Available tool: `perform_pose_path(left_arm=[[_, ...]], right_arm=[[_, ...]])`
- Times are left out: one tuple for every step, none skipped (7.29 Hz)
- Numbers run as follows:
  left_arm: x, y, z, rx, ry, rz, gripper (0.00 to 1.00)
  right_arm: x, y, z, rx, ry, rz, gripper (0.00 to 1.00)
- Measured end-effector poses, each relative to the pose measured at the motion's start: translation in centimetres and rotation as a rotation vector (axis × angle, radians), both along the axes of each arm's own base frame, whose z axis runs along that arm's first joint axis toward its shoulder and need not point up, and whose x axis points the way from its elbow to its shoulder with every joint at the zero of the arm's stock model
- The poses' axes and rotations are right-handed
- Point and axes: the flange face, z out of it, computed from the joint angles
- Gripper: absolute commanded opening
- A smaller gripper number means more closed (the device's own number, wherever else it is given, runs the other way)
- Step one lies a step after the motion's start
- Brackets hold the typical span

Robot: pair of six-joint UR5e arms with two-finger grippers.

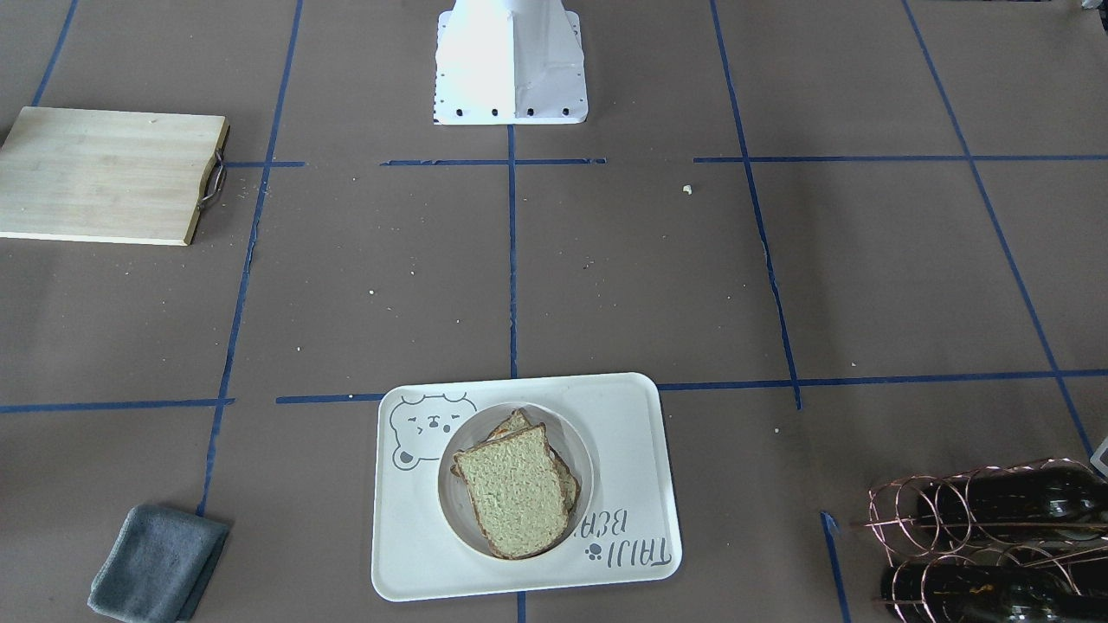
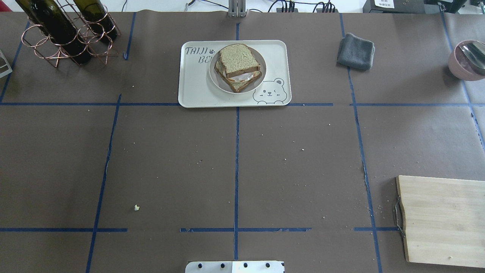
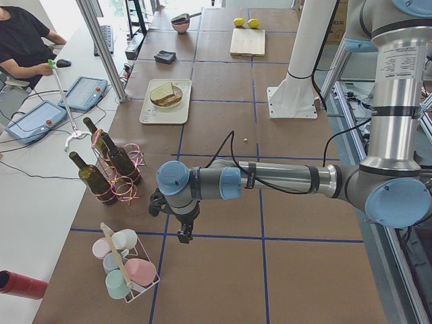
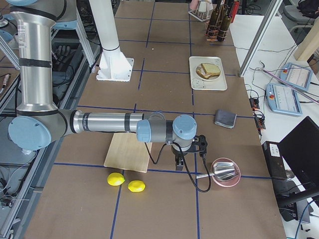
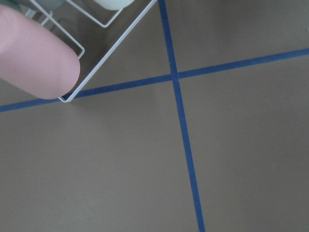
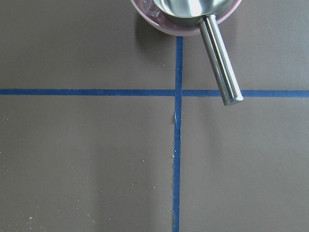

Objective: Make sandwich and place on tray

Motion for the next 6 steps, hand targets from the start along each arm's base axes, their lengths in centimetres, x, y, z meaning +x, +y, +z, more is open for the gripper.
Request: perform_pose_path(left_arm=[[0.1,0.2,0.1,-0.005,0.013,-0.002,1.00],[0.0,0.3,0.1,-0.006,0.018,-0.004,1.00],[0.0,0.3,0.1,-0.007,0.019,-0.006,1.00],[0.0,0.3,0.1,-0.007,0.020,-0.007,1.00],[0.0,0.3,0.1,-0.008,0.020,-0.007,1.00],[0.0,0.3,0.1,-0.008,0.020,-0.008,1.00]], right_arm=[[0.1,0.0,0.0,0.000,0.000,0.001,1.00],[0.2,0.0,0.0,0.001,0.000,0.005,1.00],[0.6,0.1,0.0,0.002,0.000,0.012,1.00],[1.0,0.1,0.0,0.002,0.000,0.019,1.00],[1.2,0.2,0.0,0.001,0.000,0.024,1.00],[1.3,0.2,0.0,0.001,0.000,0.026,1.00]])
